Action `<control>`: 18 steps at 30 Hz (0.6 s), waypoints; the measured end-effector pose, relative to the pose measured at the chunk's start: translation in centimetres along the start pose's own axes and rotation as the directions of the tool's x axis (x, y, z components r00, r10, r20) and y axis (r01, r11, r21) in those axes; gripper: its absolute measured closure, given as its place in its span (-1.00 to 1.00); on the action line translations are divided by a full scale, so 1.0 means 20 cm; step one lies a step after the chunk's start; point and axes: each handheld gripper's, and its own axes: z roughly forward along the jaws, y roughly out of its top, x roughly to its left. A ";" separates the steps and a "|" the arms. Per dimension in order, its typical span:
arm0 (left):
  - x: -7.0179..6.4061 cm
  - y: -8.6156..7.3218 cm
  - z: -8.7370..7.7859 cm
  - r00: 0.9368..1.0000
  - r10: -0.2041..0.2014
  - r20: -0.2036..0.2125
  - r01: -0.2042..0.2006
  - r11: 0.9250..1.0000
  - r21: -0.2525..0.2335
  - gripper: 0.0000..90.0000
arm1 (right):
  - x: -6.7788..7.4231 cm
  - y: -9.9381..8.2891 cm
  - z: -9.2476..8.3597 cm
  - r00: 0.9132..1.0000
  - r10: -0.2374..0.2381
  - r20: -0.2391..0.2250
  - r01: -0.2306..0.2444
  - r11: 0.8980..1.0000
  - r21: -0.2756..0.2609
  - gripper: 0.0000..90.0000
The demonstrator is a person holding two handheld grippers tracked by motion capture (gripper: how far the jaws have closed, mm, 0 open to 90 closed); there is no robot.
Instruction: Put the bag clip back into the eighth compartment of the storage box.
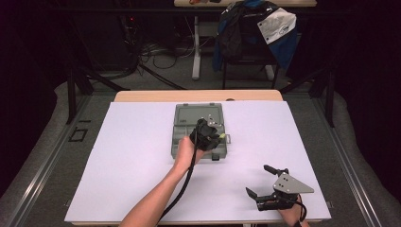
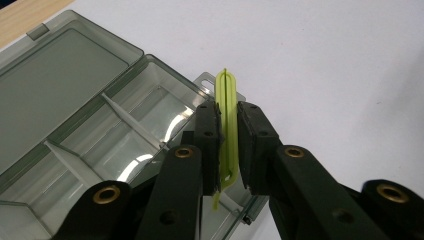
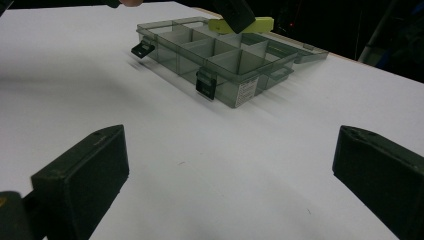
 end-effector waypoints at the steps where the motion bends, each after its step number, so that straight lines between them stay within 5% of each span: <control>1: 0.00 0.00 0.00 1.000 -0.003 -0.001 0.003 1.000 -0.002 0.78 | 0.00 0.00 0.00 1.000 -0.001 0.000 0.001 1.000 -0.001 -0.97; 18: 0.00 -0.01 0.05 0.999 -0.043 -0.008 0.043 0.999 0.003 0.78 | 0.00 0.00 0.00 1.000 0.000 0.000 0.000 1.000 0.000 -0.97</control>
